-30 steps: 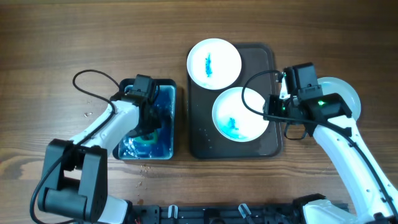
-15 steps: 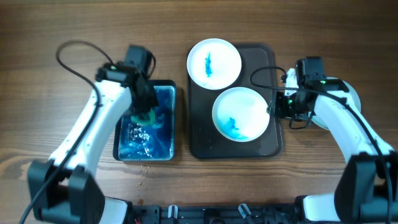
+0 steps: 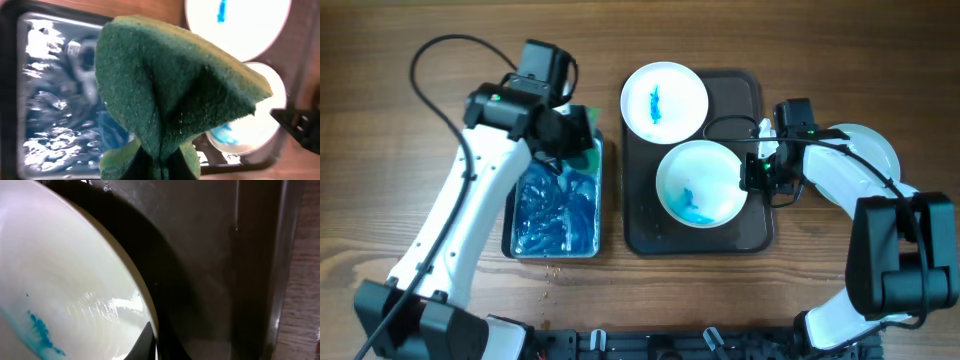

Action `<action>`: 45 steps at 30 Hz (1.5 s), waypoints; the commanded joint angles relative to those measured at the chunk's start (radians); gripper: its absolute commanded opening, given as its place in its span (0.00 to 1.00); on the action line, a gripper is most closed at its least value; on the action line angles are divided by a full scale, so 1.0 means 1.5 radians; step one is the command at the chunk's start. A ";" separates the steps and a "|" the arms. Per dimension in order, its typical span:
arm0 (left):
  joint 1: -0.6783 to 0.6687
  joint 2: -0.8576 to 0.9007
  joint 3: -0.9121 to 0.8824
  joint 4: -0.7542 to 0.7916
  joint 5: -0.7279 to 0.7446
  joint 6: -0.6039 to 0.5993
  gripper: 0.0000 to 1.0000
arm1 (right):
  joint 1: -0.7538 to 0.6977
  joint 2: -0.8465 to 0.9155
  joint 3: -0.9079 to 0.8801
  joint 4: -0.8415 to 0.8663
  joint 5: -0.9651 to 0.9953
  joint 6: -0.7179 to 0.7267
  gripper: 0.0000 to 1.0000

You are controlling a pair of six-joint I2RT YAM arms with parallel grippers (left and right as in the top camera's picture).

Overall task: Clean dirty plates on tray and stack at the side
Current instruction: 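Lift the sponge with the left gripper and move it to the plate, then scrub the plate held by the right gripper with the sponge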

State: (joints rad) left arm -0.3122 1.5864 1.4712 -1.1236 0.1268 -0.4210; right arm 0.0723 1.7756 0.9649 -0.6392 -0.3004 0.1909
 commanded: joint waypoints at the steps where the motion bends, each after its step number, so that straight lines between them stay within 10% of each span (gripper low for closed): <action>1: -0.046 0.049 0.000 0.039 0.064 -0.040 0.04 | 0.002 0.022 -0.017 -0.023 0.007 0.092 0.04; 19: -0.278 0.351 0.000 0.298 0.119 -0.200 0.04 | 0.007 0.022 -0.017 -0.024 0.005 0.048 0.04; 27: -0.260 0.366 0.002 0.161 -0.258 -0.120 0.04 | 0.007 0.022 -0.017 -0.031 0.005 0.047 0.04; 32: -0.248 0.366 0.002 0.123 -0.319 -0.078 0.04 | 0.007 0.022 -0.017 -0.030 0.005 0.047 0.04; 45: -0.256 0.381 0.001 0.377 0.220 -0.195 0.04 | 0.007 0.022 -0.017 -0.036 0.008 0.030 0.04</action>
State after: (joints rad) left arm -0.6621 2.1040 1.4837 -0.6609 0.1646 -0.6067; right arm 0.0742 1.7805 0.9596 -0.6907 -0.3504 0.2680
